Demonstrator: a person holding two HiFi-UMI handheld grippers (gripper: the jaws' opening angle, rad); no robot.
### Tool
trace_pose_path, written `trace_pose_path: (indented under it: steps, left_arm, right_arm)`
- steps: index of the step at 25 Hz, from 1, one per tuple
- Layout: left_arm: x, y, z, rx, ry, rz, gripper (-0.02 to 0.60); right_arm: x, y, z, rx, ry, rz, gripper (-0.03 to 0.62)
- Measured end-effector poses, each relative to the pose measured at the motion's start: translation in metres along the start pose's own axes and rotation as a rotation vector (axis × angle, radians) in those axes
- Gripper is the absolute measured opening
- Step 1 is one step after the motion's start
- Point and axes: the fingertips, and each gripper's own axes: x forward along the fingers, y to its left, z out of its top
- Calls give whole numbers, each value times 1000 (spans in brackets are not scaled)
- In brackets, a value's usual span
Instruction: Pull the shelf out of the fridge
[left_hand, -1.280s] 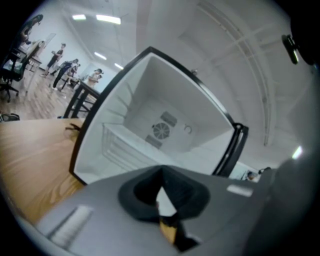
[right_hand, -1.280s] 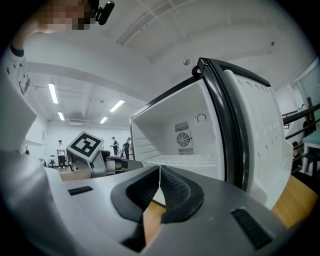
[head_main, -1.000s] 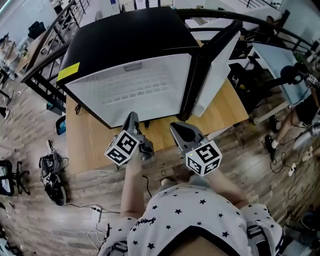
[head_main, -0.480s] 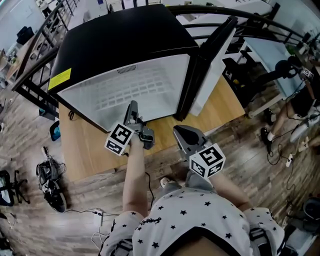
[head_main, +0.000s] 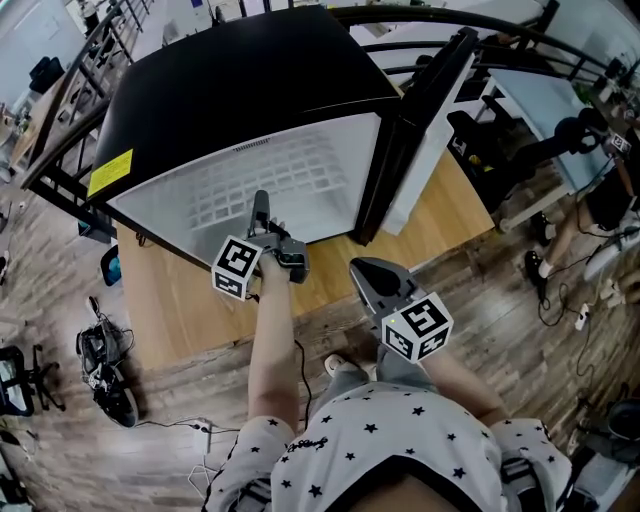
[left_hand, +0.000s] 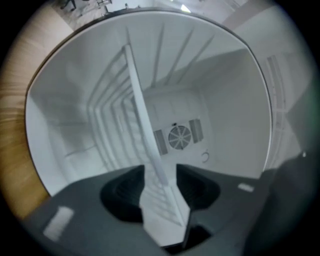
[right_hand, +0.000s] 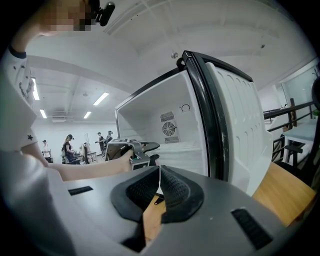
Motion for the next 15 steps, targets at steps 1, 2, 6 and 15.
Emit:
trace_pose_path:
  steps: [1, 2, 6, 15]
  left_arm:
    - [4, 0, 1, -6, -3, 0, 190]
    - [8, 0, 3, -11, -6, 0, 190]
    - [24, 1, 9, -23, -24, 7, 182]
    - [47, 8, 9, -69, -49, 12, 105]
  right_arm:
    - [1, 0, 0, 2, 1, 0, 21]
    - [2, -1, 0, 3, 2, 0, 21]
    - [3, -3, 2, 2, 1, -4, 21]
    - [-3, -16, 5, 3, -7, -34, 21]
